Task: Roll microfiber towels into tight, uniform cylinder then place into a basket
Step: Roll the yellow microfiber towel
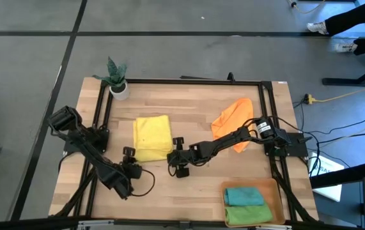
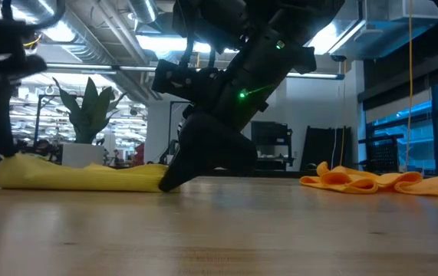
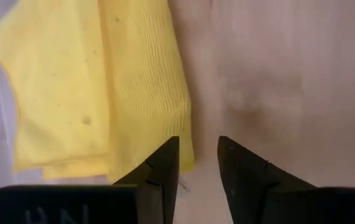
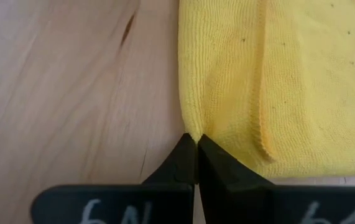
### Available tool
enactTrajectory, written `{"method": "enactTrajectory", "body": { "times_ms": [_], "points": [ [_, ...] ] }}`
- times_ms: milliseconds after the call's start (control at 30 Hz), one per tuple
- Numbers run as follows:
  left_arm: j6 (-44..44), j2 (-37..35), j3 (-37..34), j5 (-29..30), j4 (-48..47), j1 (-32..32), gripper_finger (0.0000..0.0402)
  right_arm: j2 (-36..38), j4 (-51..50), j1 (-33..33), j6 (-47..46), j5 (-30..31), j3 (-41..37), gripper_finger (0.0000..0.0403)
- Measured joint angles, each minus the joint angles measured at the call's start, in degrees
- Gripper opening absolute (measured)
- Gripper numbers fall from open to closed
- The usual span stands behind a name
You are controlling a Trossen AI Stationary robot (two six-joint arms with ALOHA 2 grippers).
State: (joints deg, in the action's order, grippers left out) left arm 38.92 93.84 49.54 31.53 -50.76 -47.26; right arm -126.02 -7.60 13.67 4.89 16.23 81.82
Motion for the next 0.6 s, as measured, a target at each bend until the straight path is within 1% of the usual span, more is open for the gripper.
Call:
{"method": "enactTrajectory", "body": {
  "times_ms": [67, 133, 233, 367, 467, 600],
  "points": [
    [-0.1, 0.0, 1.9, 1.0, -2.2, -0.4, 0.0101, 0.0, 0.0, 0.0, 0.0, 0.0, 0.0, 0.0006],
    [-0.1, 0.0, 3.0, 3.5, -3.2, -0.8, 0.0101, 0.0, 0.0, 0.0, 0.0, 0.0, 0.0, 0.0006],
    [-0.1, 0.0, 2.7, 6.5, -3.0, -0.7, 0.0101, 0.0, 0.0, -0.1, 0.0, -0.3, 0.0, 0.0006],
    [1.6, 0.0, -0.4, 5.2, -0.6, 0.1, 0.0101, 0.0, 0.1, -0.1, 0.0, -0.9, 0.0, 0.0006],
    [2.5, 0.0, -2.8, 4.3, 3.1, 0.5, 0.0101, 0.0, 0.1, -0.1, 0.0, -0.9, 0.0, 0.0006],
    [3.0, 0.0, -3.9, 3.4, 4.1, 0.5, 0.0101, 0.0, 0.1, -0.1, 0.0, -0.9, 0.0, 0.0006]
  ]
}}
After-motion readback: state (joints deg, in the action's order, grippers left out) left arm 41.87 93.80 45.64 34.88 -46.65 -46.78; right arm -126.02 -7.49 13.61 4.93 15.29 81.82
